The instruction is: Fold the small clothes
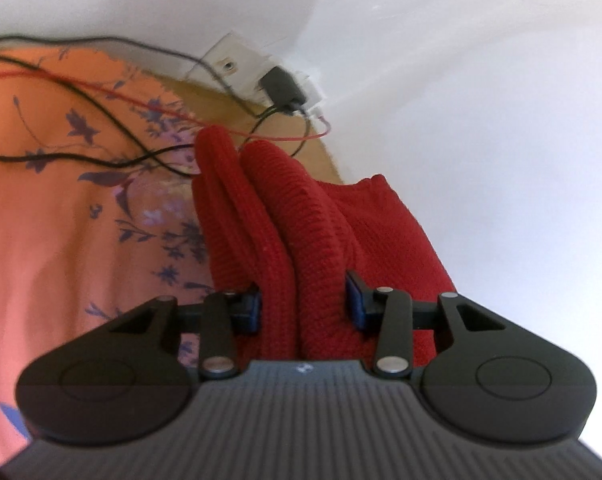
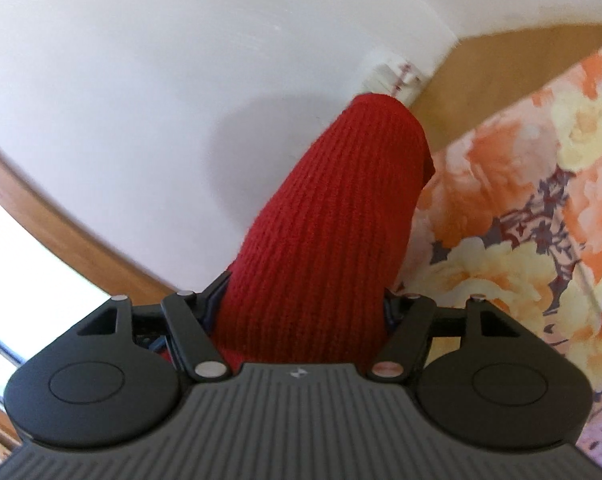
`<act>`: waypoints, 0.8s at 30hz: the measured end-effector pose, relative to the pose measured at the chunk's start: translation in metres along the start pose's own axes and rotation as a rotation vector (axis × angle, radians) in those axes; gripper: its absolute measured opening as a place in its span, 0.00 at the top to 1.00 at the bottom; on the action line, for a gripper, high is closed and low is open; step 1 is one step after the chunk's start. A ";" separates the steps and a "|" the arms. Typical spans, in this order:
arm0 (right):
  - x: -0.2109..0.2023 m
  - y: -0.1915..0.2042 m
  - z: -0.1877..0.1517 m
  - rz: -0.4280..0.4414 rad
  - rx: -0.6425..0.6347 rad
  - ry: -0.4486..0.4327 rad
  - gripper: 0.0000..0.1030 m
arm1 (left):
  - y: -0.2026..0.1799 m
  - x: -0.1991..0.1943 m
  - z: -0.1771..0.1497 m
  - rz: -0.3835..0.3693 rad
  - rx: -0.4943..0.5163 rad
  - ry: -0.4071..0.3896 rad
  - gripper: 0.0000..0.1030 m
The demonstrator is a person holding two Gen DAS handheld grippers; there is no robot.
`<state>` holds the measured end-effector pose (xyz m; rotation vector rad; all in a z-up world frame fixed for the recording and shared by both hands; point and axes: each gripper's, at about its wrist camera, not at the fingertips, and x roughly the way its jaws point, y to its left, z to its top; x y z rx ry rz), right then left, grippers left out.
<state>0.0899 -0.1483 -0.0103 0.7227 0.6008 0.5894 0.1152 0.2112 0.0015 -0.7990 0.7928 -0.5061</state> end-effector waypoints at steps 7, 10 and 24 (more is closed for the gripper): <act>-0.067 0.005 -0.001 0.011 -0.042 -0.031 0.30 | -0.060 -0.007 -0.032 0.009 0.074 -0.020 0.60; -0.098 -0.003 -0.005 -0.010 -0.051 -0.033 0.30 | -0.076 -0.001 -0.053 0.011 0.091 -0.005 0.60; -0.141 -0.080 -0.055 -0.222 -0.048 0.048 0.29 | -0.086 0.066 -0.146 0.187 0.252 0.112 0.61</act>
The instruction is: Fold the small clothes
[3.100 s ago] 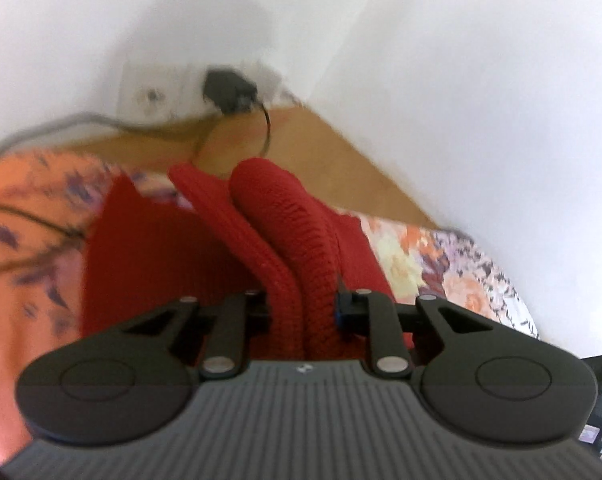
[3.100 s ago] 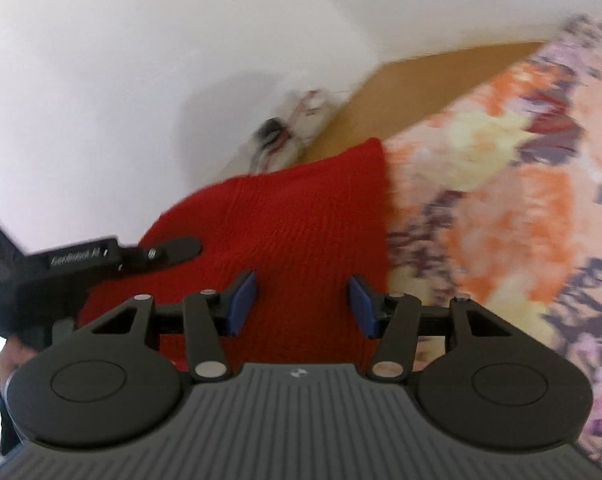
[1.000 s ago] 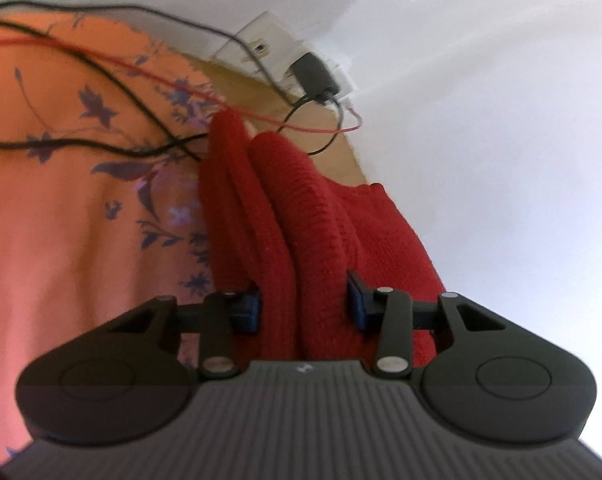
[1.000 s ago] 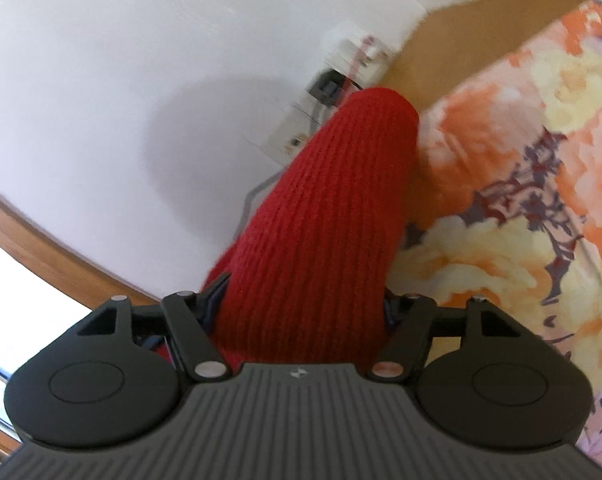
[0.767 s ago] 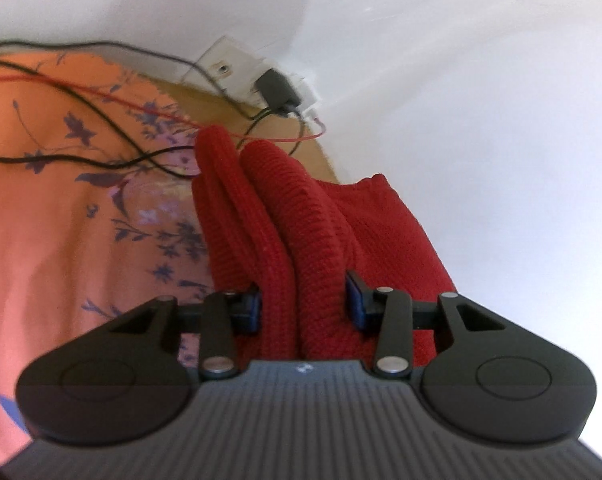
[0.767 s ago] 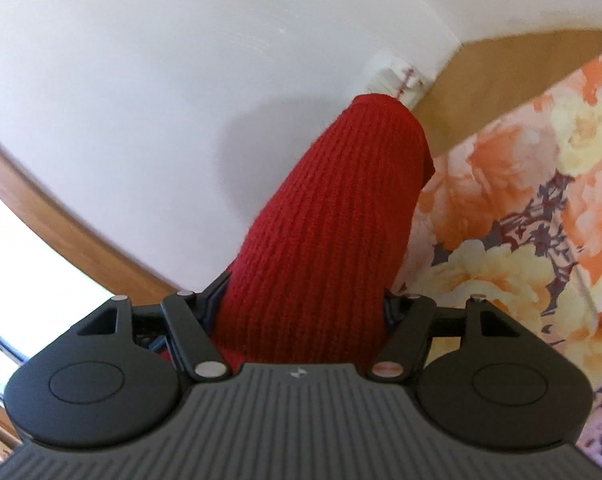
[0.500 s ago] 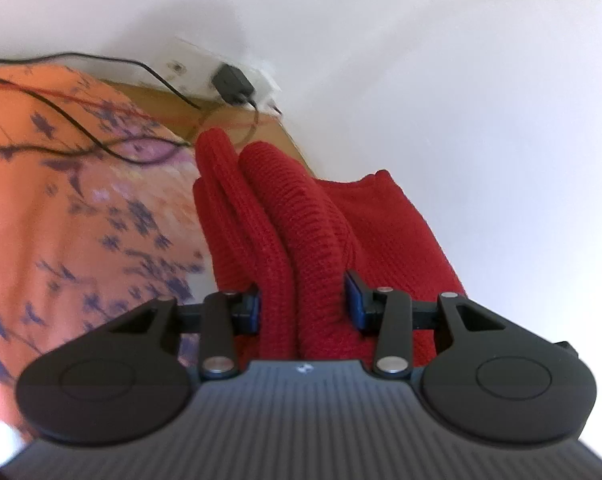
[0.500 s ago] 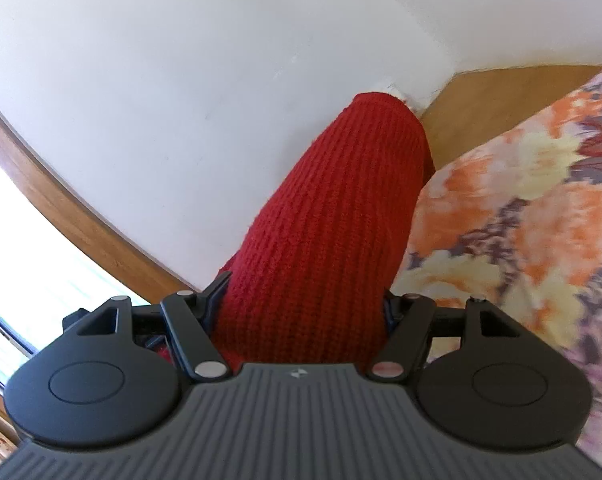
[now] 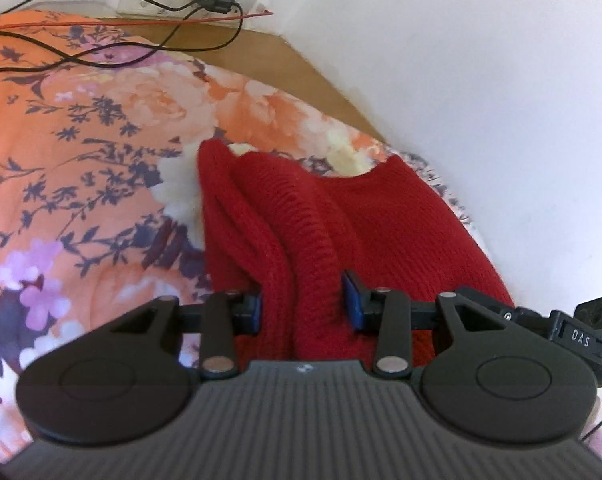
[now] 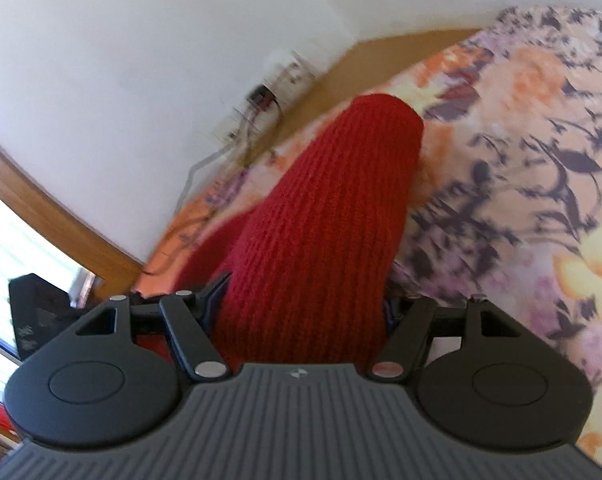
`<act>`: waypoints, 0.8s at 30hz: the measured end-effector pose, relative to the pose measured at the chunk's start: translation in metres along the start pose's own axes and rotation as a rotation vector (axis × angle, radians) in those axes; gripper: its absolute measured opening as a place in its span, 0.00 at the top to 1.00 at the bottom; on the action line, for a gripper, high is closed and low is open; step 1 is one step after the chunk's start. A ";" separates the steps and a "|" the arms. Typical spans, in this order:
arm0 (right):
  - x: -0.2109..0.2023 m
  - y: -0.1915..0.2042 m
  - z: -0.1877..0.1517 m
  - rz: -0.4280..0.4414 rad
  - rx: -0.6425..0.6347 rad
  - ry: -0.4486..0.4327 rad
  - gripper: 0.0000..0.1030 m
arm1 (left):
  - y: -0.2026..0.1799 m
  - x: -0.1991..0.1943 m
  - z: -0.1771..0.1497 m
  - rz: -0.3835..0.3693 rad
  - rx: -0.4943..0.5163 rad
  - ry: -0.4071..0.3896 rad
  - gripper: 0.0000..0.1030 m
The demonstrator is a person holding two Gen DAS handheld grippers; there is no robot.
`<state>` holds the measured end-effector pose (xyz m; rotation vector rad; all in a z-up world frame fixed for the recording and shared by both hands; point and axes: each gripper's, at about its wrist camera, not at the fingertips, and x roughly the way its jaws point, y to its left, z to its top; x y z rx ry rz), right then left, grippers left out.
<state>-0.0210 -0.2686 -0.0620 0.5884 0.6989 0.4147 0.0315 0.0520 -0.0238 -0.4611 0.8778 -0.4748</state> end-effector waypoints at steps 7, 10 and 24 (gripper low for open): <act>0.013 -0.014 -0.018 -0.040 -0.012 0.040 0.23 | 0.005 0.003 -0.012 0.072 -0.044 -0.033 0.48; 0.015 -0.008 -0.016 -0.056 -0.038 0.042 0.19 | -0.002 -0.005 -0.016 0.139 -0.037 -0.057 0.45; -0.041 0.039 -0.028 -0.206 -0.309 -0.052 0.00 | -0.060 -0.053 -0.036 0.362 0.064 -0.121 0.19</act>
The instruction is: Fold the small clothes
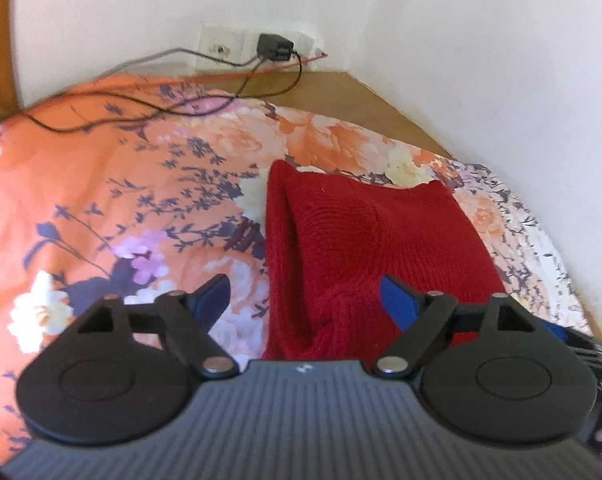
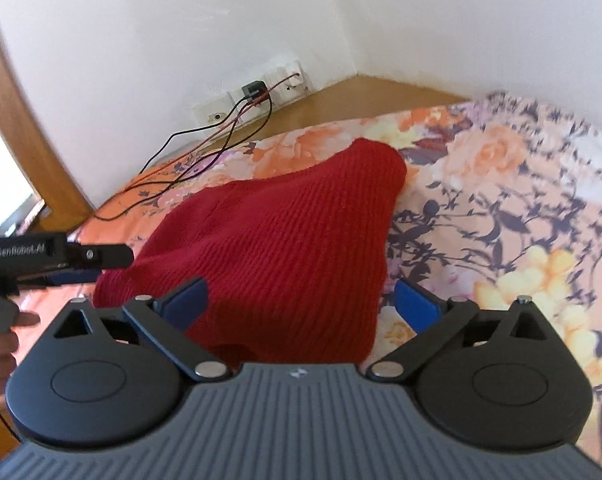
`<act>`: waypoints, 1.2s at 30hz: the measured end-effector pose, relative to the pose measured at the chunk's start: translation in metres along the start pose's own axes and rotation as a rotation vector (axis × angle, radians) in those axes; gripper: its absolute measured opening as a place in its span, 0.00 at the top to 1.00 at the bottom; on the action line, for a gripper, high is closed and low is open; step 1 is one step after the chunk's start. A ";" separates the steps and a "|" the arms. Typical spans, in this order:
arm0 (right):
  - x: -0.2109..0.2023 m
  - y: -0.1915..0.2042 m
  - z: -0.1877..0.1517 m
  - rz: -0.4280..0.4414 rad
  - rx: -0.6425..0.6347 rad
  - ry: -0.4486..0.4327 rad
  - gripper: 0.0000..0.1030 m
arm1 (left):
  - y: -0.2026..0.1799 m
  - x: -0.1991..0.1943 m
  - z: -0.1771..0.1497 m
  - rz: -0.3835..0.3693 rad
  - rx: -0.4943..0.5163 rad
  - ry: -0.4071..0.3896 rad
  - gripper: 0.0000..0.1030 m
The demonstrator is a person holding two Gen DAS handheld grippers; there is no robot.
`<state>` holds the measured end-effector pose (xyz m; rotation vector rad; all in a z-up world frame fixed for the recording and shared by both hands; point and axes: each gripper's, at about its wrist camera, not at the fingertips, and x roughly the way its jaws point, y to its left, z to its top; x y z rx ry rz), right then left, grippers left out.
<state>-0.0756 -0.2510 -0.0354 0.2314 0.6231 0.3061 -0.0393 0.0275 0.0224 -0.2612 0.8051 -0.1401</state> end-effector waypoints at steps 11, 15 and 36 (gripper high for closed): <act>-0.017 0.017 -0.025 -0.070 -0.032 0.036 0.00 | -0.017 -0.015 -0.031 0.064 0.070 0.060 0.19; -0.015 0.020 -0.028 -0.072 -0.029 0.058 0.00 | -0.023 -0.009 -0.041 0.089 0.092 0.096 0.19; -0.011 0.017 -0.028 -0.070 0.013 0.091 0.00 | -0.039 0.007 -0.049 0.149 0.109 0.156 0.19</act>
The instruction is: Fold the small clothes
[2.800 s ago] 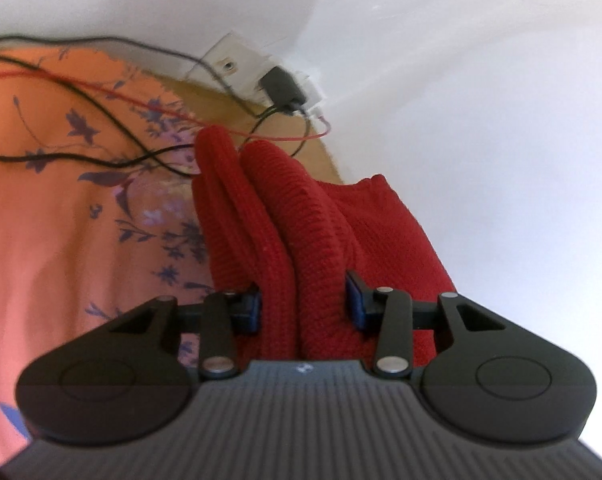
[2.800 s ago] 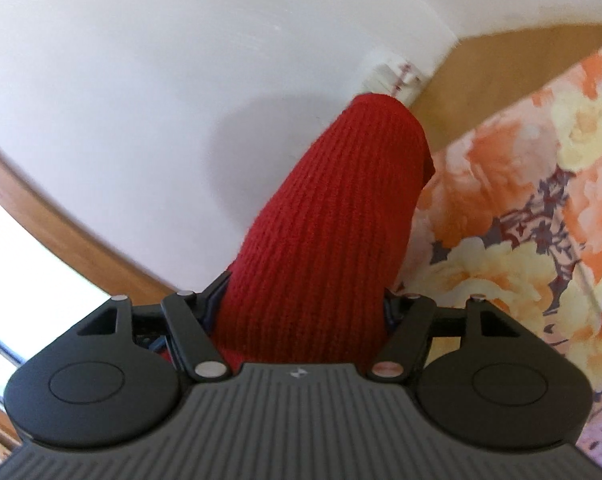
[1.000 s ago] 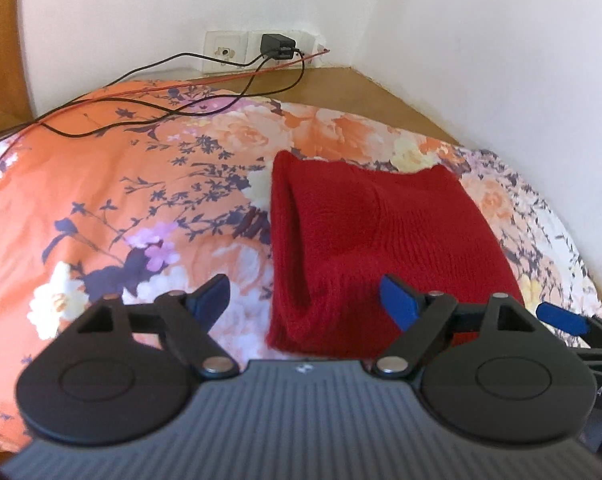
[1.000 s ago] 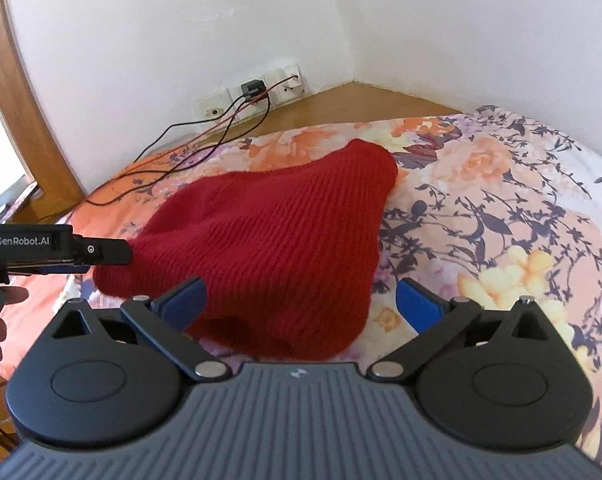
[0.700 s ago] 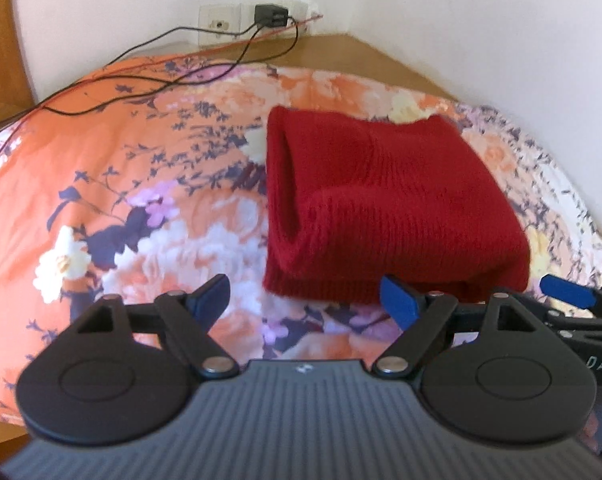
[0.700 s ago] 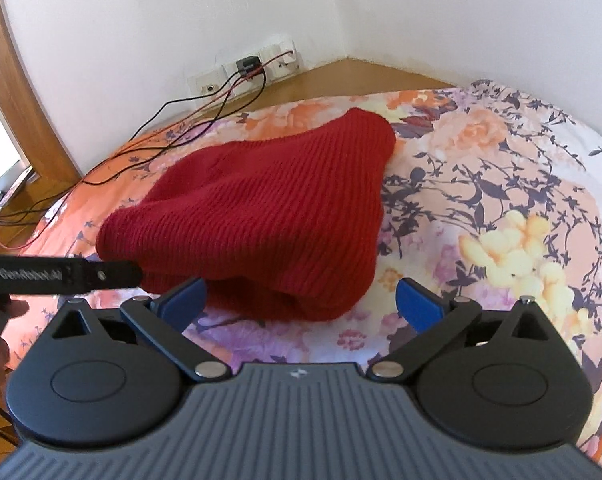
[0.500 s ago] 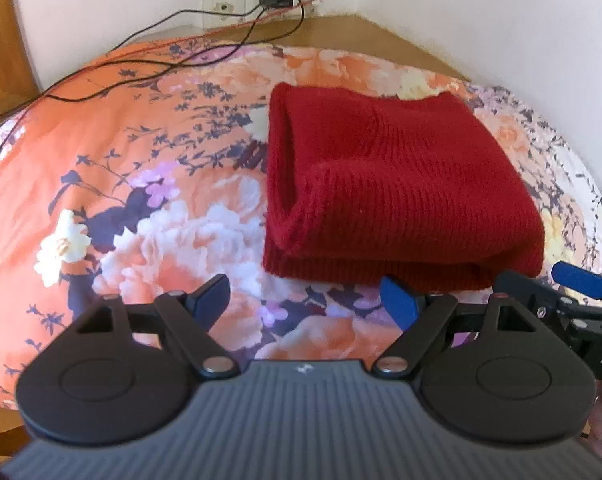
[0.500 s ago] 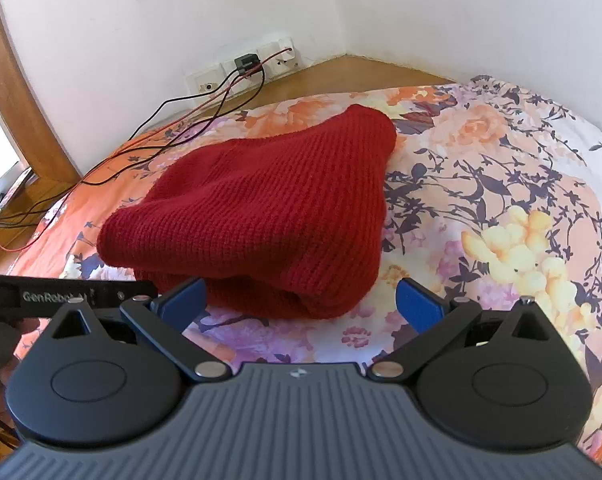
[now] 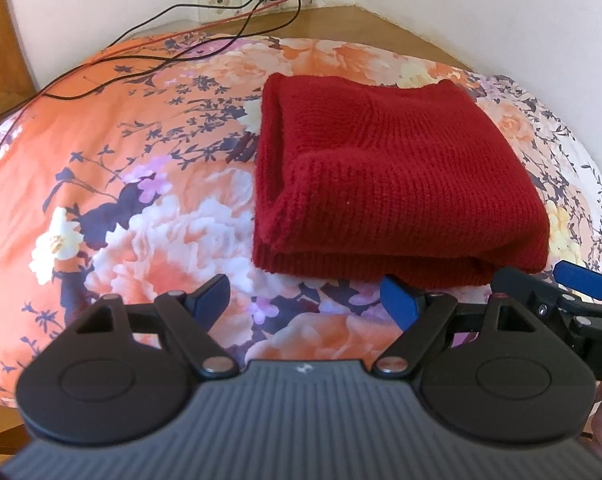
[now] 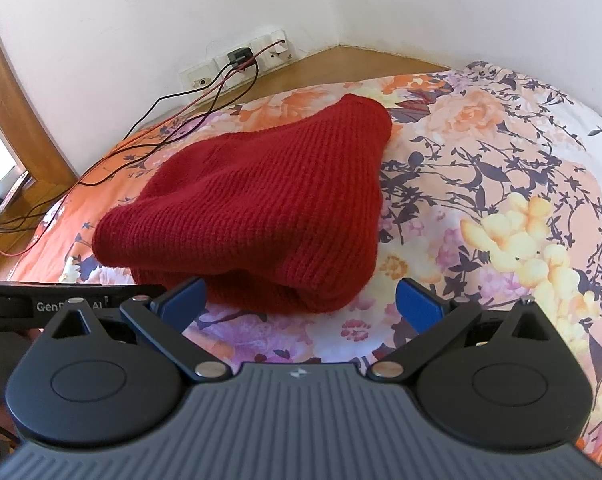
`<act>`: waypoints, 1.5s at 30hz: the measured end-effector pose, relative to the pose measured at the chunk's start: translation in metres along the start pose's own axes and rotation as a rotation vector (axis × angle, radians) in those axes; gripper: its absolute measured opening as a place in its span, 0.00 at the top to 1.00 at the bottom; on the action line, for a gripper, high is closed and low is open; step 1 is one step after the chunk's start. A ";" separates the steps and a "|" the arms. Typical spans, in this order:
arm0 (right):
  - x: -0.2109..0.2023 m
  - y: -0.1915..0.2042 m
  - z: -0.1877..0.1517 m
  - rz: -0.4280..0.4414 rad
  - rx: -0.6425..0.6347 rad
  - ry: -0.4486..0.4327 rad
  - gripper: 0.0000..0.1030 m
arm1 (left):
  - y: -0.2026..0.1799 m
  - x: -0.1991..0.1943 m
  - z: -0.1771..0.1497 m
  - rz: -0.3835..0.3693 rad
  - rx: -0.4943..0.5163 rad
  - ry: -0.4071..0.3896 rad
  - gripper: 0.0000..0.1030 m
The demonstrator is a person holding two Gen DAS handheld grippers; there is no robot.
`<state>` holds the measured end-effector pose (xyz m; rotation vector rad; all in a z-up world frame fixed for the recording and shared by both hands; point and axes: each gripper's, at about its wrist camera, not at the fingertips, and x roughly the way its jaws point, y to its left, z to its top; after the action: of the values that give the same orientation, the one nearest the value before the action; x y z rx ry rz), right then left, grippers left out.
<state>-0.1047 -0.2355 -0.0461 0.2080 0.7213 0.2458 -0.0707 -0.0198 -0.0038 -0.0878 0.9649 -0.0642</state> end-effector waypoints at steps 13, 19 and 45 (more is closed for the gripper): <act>0.004 0.001 0.003 0.013 -0.005 0.006 0.00 | 0.001 0.002 0.002 0.004 -0.006 0.000 0.19; 0.004 0.002 0.004 0.013 -0.010 0.007 0.00 | 0.001 0.003 0.003 0.006 -0.007 0.009 0.19; 0.004 0.003 0.004 0.020 -0.013 0.005 0.00 | -0.003 0.005 0.003 0.001 0.004 0.017 0.19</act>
<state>-0.0995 -0.2324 -0.0444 0.2027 0.7228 0.2705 -0.0653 -0.0231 -0.0063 -0.0829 0.9815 -0.0658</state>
